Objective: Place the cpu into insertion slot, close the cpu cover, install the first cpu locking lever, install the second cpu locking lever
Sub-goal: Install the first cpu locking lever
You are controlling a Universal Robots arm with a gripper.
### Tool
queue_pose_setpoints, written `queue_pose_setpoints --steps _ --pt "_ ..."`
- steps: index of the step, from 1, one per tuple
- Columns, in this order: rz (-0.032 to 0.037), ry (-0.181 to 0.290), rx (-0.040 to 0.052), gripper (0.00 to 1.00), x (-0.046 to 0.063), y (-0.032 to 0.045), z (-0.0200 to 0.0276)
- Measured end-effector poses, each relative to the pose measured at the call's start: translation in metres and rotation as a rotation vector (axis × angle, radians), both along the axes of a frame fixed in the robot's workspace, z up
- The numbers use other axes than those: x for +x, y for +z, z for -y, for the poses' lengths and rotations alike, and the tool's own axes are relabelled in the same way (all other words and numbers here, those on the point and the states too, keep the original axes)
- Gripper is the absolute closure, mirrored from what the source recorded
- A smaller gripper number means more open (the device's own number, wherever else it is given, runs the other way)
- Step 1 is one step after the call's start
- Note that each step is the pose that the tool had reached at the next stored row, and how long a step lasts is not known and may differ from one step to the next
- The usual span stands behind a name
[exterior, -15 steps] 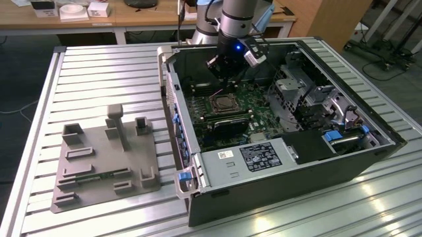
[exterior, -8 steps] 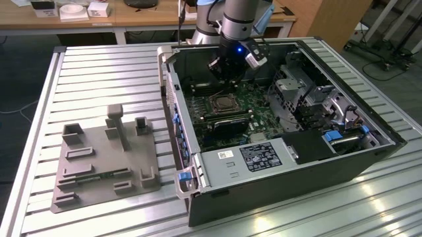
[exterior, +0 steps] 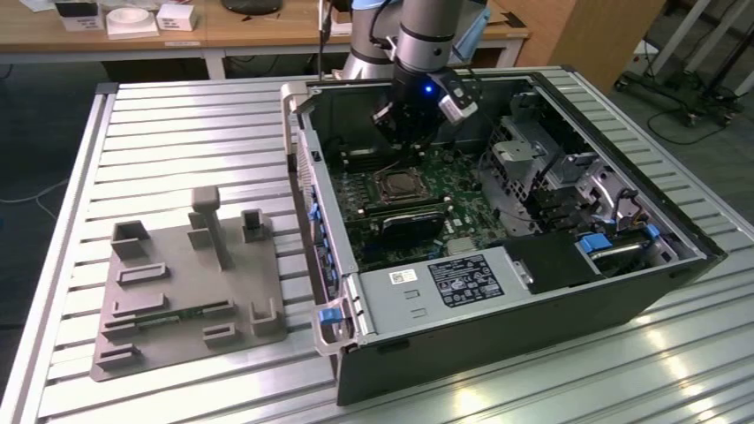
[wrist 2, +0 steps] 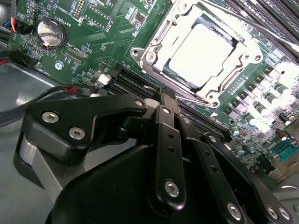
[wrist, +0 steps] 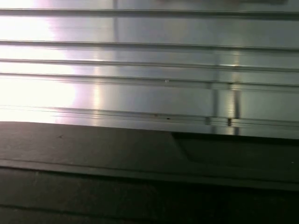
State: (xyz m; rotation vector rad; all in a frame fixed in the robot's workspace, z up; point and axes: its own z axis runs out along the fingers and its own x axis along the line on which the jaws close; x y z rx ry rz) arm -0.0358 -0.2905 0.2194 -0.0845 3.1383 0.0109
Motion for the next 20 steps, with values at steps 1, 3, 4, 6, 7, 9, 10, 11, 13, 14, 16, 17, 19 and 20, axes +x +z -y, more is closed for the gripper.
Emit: queue_pose_setpoints --steps 1,3,4,6,7,9,10,11,13,14,16,17,19,20 --pt "0.0000 0.000 0.0000 0.90 0.000 0.0014 0.0000" --pt "0.0000 0.000 0.0000 0.90 0.000 0.0046 0.0000" --pt "-0.0001 0.000 -0.0001 0.90 0.000 0.0063 0.0000" --pt "0.0000 0.000 0.0001 0.90 0.000 0.0075 -0.0001" --pt "0.0001 0.000 0.0001 0.90 0.000 0.0074 -0.0001" --pt "0.0001 0.000 0.0002 0.90 -0.001 0.0070 -0.0003" --pt "-0.0001 0.000 -0.0001 0.90 -0.001 0.0060 -0.0003" --pt "-0.0002 0.000 -0.0001 0.90 -0.001 0.0045 -0.0004" --pt "-0.0002 0.000 -0.0002 0.90 -0.001 0.0013 -0.0008" --pt "-0.0001 0.000 -0.0001 0.90 -0.001 -0.0006 -0.0010" --pt "0.0000 0.000 -0.0001 0.90 0.000 -0.0039 -0.0016" --pt "-0.0001 0.000 -0.0002 0.90 0.000 -0.0054 -0.0019" --pt "-0.0012 0.000 -0.0018 0.90 0.001 -0.0078 -0.0021" --pt "-0.0015 0.000 -0.0025 0.90 0.002 -0.0088 -0.0022"
